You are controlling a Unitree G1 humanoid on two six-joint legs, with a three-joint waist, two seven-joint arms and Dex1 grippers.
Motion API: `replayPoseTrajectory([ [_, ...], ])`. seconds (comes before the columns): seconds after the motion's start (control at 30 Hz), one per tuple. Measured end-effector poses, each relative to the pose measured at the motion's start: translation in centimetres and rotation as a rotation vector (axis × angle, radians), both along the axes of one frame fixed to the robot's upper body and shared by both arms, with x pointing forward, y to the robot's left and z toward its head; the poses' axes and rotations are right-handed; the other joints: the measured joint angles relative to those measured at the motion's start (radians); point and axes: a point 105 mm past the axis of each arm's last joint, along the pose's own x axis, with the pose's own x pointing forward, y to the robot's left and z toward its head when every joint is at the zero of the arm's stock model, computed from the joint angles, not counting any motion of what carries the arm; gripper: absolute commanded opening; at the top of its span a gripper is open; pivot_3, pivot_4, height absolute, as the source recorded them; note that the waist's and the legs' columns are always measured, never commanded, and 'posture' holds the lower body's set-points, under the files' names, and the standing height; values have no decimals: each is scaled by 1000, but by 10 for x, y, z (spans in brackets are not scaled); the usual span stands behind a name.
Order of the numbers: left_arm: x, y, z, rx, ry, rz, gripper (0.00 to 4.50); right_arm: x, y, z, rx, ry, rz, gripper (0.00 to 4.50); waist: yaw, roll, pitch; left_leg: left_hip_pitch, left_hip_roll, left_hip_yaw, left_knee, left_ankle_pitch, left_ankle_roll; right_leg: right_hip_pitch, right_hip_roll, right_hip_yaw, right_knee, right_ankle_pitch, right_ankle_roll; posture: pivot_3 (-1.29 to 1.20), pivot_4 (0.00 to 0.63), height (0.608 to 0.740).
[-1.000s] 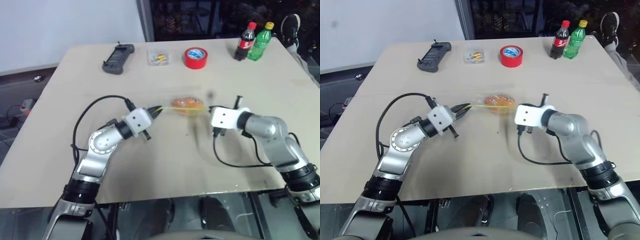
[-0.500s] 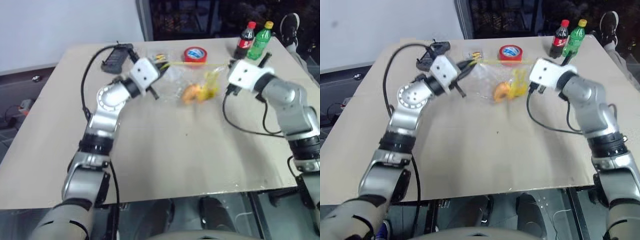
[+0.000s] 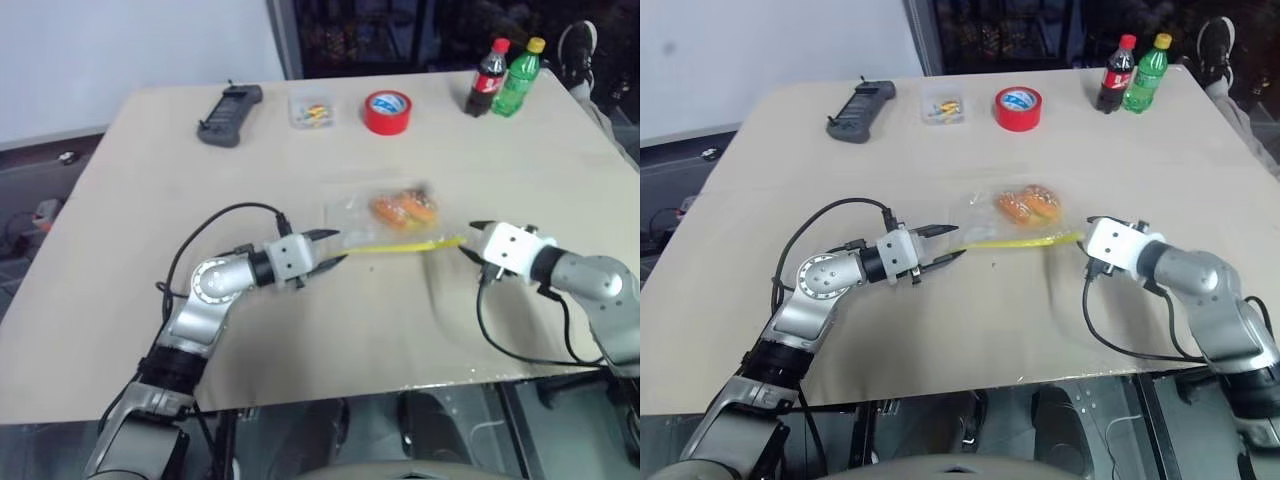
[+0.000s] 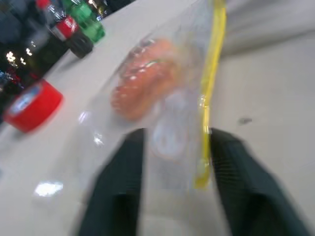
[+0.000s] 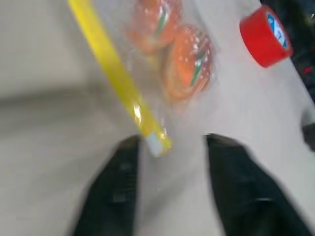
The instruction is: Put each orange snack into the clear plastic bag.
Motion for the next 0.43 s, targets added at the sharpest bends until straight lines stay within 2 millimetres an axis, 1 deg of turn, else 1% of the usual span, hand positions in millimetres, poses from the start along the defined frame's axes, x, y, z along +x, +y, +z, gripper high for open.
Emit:
replayPoseTrajectory([
  [0.07,-11,6,5,-97,149,-5,4441,-9,-1,0,95,53,-25,4380,0,0,0,6,1,0,1,0,-1,6,1,0,1,0,0,0,150,740],
  [0.1,-17,12,5,-124,219,-5,4483,-14,-6,-1,147,89,-50,4453,0,0,1,11,1,0,0,0,-1,11,1,0,1,0,1,0,150,740],
  [0.13,-27,24,5,-148,306,6,4483,-22,-18,0,222,139,-97,4453,0,1,1,15,2,0,-1,0,-1,15,1,0,0,-2,3,0,150,740],
  [0.2,-30,39,8,-169,362,42,4483,-27,-32,5,284,164,-150,4453,0,1,1,16,2,0,-1,0,-1,15,2,0,0,-3,4,0,150,740],
  [0.23,-35,42,10,-177,386,39,4483,-32,-34,9,318,176,-149,4453,0,1,1,16,3,0,-1,0,-1,15,1,0,0,-3,4,0,150,740],
  [0.27,-44,53,10,-170,432,54,4483,-42,-41,16,360,194,-154,4453,0,1,1,16,3,0,-2,0,-1,15,0,0,0,-3,4,0,150,740],
  [0.3,-49,71,15,-164,456,96,4483,-51,-54,23,380,206,-176,4453,1,1,1,16,3,0,-3,0,-1,14,1,-1,-1,-1,0,0,150,740],
  [0.37,-50,85,23,-162,453,131,4483,-59,-61,31,385,217,-184,4453,3,1,1,16,4,0,-4,0,-1,14,0,-1,-2,-1,0,0,150,740],
  [0.43,-51,90,28,-163,455,138,4483,-63,-57,36,403,231,-154,4453,4,1,1,16,4,0,-4,0,-1,15,-1,-1,-4,-1,0,0,150,740],
])
